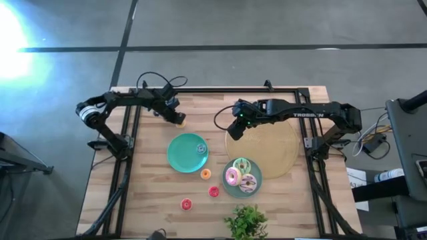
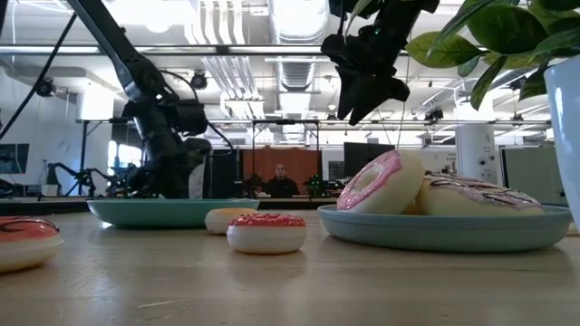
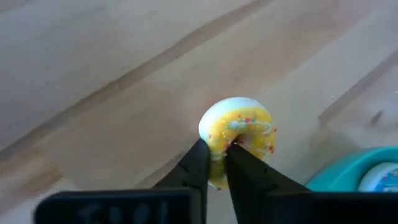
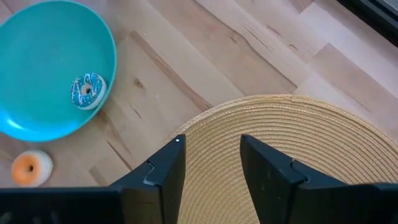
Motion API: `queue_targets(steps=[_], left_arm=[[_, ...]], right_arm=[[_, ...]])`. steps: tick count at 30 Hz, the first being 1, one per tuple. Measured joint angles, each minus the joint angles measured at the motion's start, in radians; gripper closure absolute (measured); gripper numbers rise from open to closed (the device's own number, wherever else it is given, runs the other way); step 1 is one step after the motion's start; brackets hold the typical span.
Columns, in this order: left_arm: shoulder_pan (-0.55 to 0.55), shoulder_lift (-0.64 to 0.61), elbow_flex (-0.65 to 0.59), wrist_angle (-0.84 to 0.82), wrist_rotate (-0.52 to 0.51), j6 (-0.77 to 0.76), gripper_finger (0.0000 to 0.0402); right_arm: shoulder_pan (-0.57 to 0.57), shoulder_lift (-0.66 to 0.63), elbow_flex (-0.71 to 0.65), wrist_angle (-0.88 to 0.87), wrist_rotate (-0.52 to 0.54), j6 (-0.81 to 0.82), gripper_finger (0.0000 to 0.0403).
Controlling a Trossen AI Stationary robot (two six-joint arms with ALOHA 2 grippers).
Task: Pick & Place donuts
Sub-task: Put the small yellow donut on the green plate
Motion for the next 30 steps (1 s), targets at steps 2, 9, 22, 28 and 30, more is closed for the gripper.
queue_targets(steps=[2,9,22,28,30], left_arm=[[-0.009,-0.017,0.000,0.014,-0.001,-0.003,0.0395],[-0.084,-0.183,0.001,0.014,0.044,-0.016,0.0400],[-0.563,-0.238,-0.006,-0.038,-0.254,-0.200,0.0401],[-0.569,-0.125,-0.007,0.024,-0.291,-0.263,0.0401],[-0.569,-0.096,-0.006,0.064,-0.286,-0.266,0.0401]], right_arm=[[0.000,0.000,0.000,0.000,0.000,0.000,0.0258],[0.000,0.000,0.000,-0.001,0.000,0.000,0.0266],[0.000,0.000,0.000,0.046,-0.002,-0.004,0.0266],[0.001,0.001,0.000,0.048,-0.007,-0.001,0.0268],[0.004,0.001,0.000,0.048,-0.008,-0.001,0.0269]])
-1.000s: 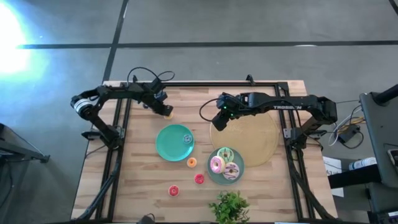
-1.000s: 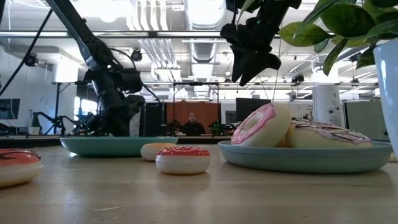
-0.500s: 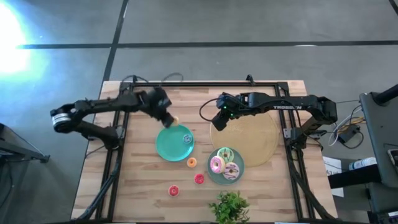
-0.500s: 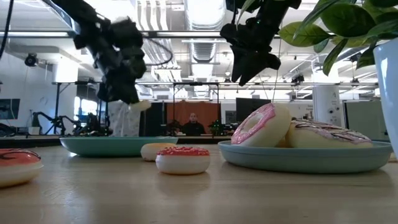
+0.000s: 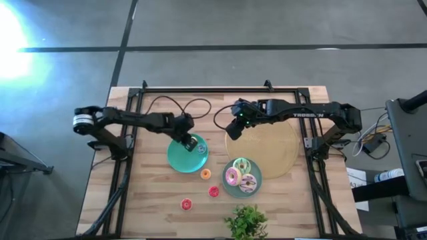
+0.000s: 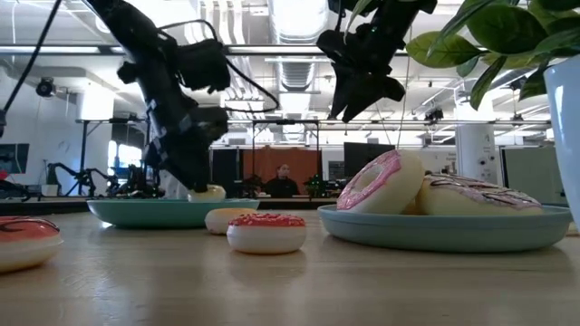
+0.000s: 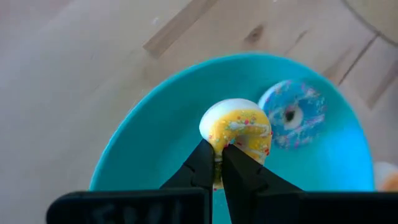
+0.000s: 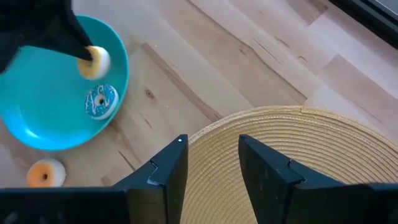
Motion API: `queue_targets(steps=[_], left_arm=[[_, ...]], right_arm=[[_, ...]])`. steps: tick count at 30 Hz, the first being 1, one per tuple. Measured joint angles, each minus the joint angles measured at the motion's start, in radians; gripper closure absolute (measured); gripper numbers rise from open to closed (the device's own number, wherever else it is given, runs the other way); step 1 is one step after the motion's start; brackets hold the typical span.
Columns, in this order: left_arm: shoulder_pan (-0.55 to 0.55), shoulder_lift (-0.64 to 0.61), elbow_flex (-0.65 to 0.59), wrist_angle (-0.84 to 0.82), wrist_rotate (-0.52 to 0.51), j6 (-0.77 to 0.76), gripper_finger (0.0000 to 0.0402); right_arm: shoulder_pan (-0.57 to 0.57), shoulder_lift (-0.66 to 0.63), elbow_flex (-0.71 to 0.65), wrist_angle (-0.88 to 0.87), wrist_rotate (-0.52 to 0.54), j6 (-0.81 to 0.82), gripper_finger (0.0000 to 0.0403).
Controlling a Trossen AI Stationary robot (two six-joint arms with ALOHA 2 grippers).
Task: Pick & Place donuts
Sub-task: Put the small yellow donut on the green plate, then put the small orange donut on the green plate
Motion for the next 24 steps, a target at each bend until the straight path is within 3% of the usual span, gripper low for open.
queue_targets(steps=[8,18,24], left_arm=[[-0.002,0.042,0.019,-0.023,-0.001,-0.054,0.0375],[-0.008,-0.092,0.020,-0.067,-0.032,-0.069,0.0301],[-0.130,-0.205,0.019,-0.069,0.081,0.069,0.0297]], right_arm=[[0.036,0.000,-0.001,-0.003,-0.001,0.005,0.0267],[0.051,0.000,-0.002,-0.004,0.005,0.003,0.0264],[0.051,0.000,-0.002,-0.005,0.005,-0.007,0.0266]])
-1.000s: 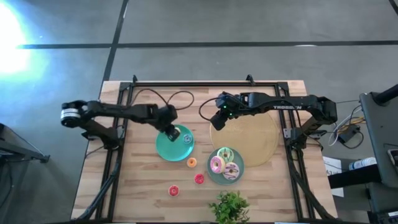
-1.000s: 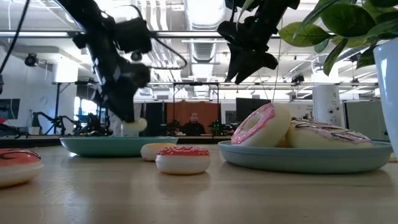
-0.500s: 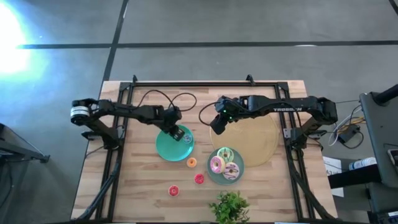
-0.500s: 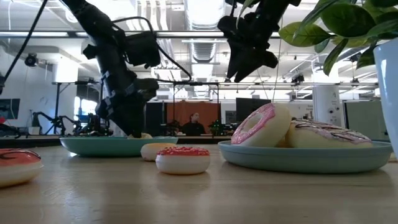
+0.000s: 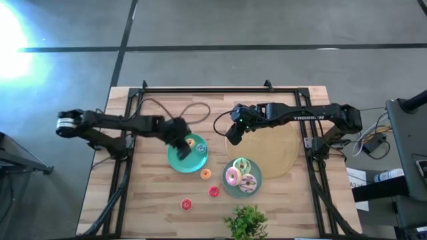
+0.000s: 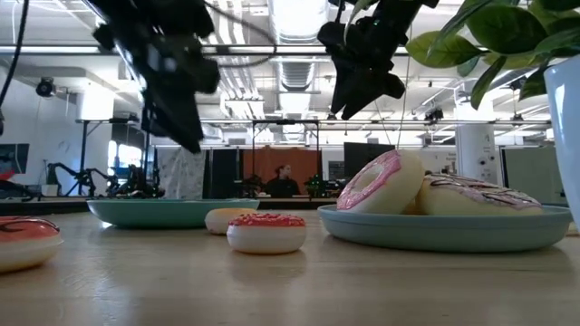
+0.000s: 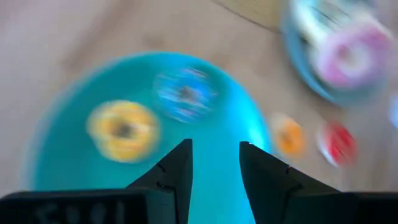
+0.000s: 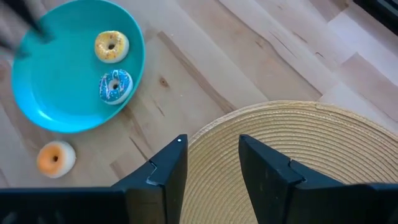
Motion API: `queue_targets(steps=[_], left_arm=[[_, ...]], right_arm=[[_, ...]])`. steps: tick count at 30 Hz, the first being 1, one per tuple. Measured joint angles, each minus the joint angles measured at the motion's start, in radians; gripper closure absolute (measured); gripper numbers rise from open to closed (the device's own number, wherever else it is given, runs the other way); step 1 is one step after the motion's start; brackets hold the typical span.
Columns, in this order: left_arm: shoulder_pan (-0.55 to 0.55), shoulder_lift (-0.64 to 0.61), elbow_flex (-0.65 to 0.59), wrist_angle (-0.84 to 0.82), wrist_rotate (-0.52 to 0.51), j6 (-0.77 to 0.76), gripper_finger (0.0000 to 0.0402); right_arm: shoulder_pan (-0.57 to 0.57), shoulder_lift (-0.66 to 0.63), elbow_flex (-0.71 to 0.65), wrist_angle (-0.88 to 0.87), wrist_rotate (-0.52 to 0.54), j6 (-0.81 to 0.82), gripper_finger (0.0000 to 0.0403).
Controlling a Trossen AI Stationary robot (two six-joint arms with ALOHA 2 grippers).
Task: Pick & Place donuts
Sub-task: Put the small orange donut on the green plate
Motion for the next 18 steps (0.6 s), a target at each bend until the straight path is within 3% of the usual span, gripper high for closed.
queue_targets(steps=[6,18], left_arm=[[-0.192,-0.033,-0.001,0.000,0.053,0.027,0.0297],[-0.474,0.086,-0.019,0.054,-0.016,-0.031,0.0297]], right_arm=[[0.001,0.000,0.000,0.000,-0.011,-0.003,0.0260],[0.056,0.000,-0.002,-0.001,-0.026,0.083,0.0257]])
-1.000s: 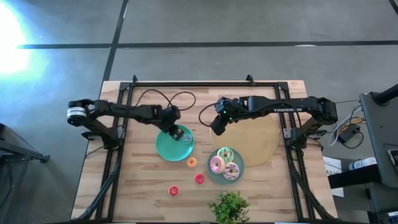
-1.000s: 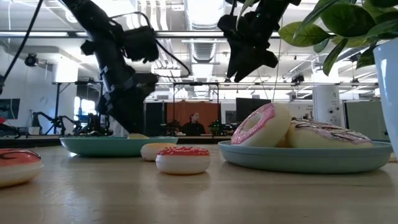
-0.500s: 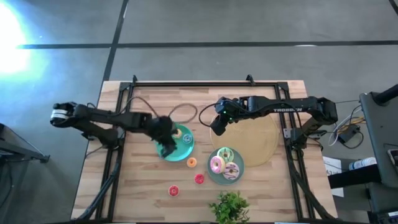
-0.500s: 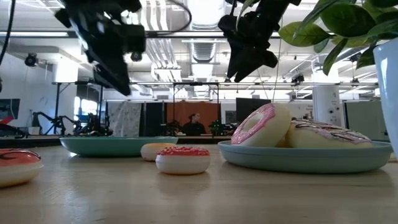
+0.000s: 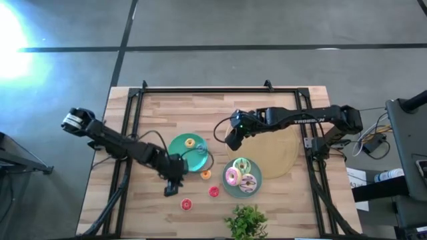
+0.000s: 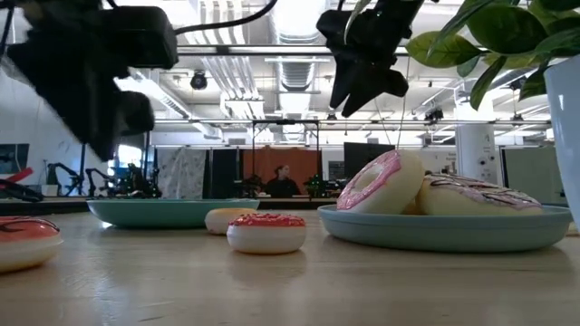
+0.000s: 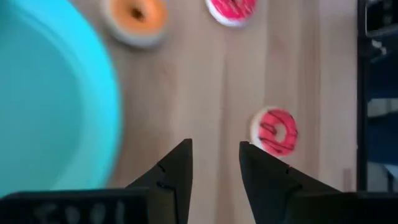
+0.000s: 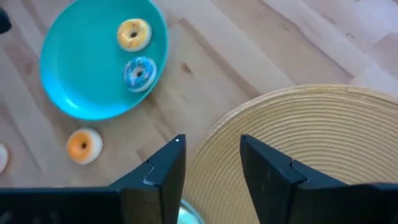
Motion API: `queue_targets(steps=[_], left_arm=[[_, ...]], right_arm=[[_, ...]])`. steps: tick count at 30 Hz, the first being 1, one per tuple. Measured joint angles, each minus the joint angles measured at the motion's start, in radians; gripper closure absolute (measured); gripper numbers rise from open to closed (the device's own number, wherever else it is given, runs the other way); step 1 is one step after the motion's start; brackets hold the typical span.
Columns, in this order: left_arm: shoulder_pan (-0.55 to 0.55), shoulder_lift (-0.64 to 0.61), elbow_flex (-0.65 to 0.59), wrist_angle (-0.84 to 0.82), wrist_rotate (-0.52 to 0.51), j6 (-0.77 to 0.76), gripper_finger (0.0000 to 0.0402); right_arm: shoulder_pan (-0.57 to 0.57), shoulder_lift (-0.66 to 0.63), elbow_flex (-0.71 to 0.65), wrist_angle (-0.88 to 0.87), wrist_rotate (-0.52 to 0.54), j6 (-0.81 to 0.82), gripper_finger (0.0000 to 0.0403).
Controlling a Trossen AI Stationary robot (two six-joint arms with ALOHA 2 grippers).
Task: Pick & Place donuts
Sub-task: Put the small orange donut on the green plate
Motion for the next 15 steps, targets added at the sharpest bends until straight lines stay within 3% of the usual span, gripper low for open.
queue_targets(steps=[10,15], left_arm=[[-0.140,0.125,0.003,0.229,-0.094,-0.163,0.0297],[-0.196,0.224,0.052,0.248,-0.096,-0.216,0.0297]], right_arm=[[0.057,0.000,0.000,-0.010,-0.010,-0.104,0.0244],[0.089,0.000,0.000,-0.001,0.003,-0.135,0.0241]])
